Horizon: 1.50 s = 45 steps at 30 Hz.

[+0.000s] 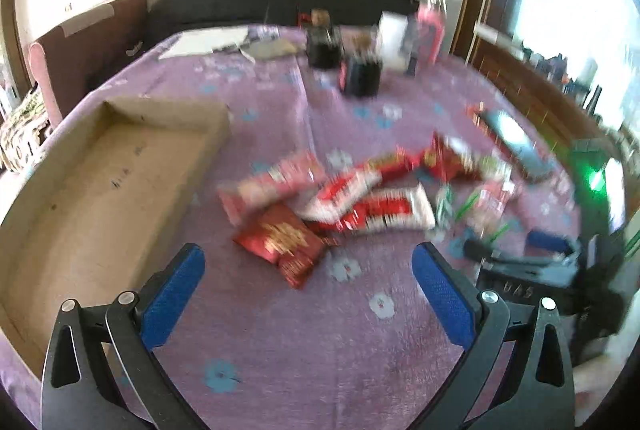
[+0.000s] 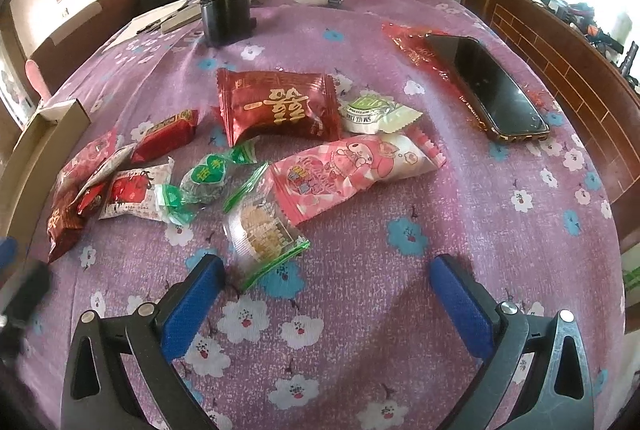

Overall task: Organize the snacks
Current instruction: 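Move the left tool over the red snack packet near the box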

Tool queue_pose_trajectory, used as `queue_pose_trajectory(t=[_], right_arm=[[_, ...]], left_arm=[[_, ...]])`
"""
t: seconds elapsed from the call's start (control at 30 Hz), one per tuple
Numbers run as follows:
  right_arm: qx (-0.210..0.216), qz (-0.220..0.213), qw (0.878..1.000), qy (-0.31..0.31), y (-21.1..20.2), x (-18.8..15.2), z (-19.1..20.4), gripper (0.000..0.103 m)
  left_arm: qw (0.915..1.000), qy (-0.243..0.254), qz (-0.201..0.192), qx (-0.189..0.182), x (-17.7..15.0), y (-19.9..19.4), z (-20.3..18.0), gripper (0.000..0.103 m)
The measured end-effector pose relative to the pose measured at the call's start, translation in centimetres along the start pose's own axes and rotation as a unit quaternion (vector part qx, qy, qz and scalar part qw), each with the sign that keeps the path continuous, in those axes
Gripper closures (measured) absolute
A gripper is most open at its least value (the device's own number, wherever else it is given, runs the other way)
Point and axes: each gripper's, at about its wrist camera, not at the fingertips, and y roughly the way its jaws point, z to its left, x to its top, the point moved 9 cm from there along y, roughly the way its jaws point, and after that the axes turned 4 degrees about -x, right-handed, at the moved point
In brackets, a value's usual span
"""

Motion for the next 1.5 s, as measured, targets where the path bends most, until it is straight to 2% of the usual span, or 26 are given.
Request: queue_pose_trajectory(t=[0.1,0.13,0.23,0.33,0.4,0.5,0.6,0.7,0.77,0.83,0.9,0.97,1.07,1.13,1.2,1.27,1.3,1.33,1.4,1.5], right_arm=[[0.0,0.0,1.0,0.002,0.0,0.1,-0.1,0.0],[0.0,-0.001,1.0,0.003,0.0,0.1,-0.1,0.0],[-0.001,-0.001,1.0,0.004,0.0,0.1,-0.1,0.0],[-0.001,-0.001,1.0,0.004,0.0,0.1,-0.1,0.0],[-0.001,-0.001,1.0,0.004,0.0,0.1,-0.1,0.0],[-0.001,-0.001,1.0,0.004,0.0,0.2,-0.1,0.0],[-0.001,-0.001,1.0,0.004,-0.1,0.2,-0.1,0.0],[-0.001,-0.002,1.0,0.004,-0.1,0.1,-0.1,0.0],[-0.001,-0.002,1.0,0.004,-0.1,0.1,-0.2,0.0],[0.0,-0.002,1.0,0.004,-0.1,0.1,-0.2,0.0],[0.0,-0.002,1.0,0.003,-0.1,0.1,-0.2,0.0],[0.001,-0.001,1.0,0.002,-0.1,0.1,-0.2,0.0],[0.009,0.0,1.0,0.008,-0.7,0.0,-0.6,0.001],[0.024,-0.024,0.999,0.029,-2.7,0.1,-1.5,0.006],[0.039,-0.064,0.996,0.048,-6.1,0.8,-2.8,0.006],[0.028,-0.114,0.992,0.052,-9.9,1.8,-4.2,0.006],[0.015,-0.159,0.986,0.048,-13.1,2.8,-5.4,0.005],[0.007,-0.185,0.982,0.047,-15.0,3.5,-6.0,0.005],[0.004,-0.258,0.965,0.046,-20.2,5.4,-7.6,0.004],[0.016,-0.311,0.949,0.056,-26.1,9.6,-9.4,0.0]], left_arm=[[0.9953,-0.04,0.009,-0.088,1.6,0.2,1.2,0.0],[0.9888,-0.065,0.006,-0.134,2.6,0.2,1.6,0.0],[0.973,-0.088,-0.013,-0.213,5.0,-0.7,1.0,0.0],[0.961,-0.075,0.007,-0.266,6.9,0.8,-0.7,0.0],[0.9567,-0.077,0.028,-0.279,7.2,2.7,-1.2,0.0],[0.9599,-0.106,0.05,-0.255,7.9,6.0,0.4,0.0],[0.9644,-0.142,0.052,-0.217,8.2,7.9,3.6,0.0],[0.967,-0.153,0.041,-0.199,8.4,7.7,6.1,0.0],[0.9748,-0.141,0.035,-0.17,8.5,7.0,7.1,0.0],[0.9791,-0.123,0.027,-0.159,8.6,5.7,7.1,0.0],[0.985,-0.096,0.002,-0.143,9.1,3.3,6.7,0.0],[0.9905,-0.053,-0.049,-0.117,10.2,-0.5,5.7,0.0],[0.9906,-0.001,-0.111,-0.08,11.2,-6.2,4.2,0.0],[0.9881,0.02,-0.134,-0.071,11.7,-9.3,3.5,0.0],[0.9891,0.027,-0.135,-0.051,12.4,-12.2,3.6,0.0],[0.9892,0.024,-0.131,-0.061,13.6,-15.1,3.7,0.0],[0.9873,0.026,-0.142,-0.065,14.6,-17.1,3.8,0.0],[0.9854,0.034,-0.16,-0.048,15.6,-18.9,3.8,0.0],[0.9785,0.058,-0.198,-0.011,17.5,-22.0,3.8,0.0],[0.9581,0.08,-0.268,0.063,21.2,-26.6,4.3,0.0]])
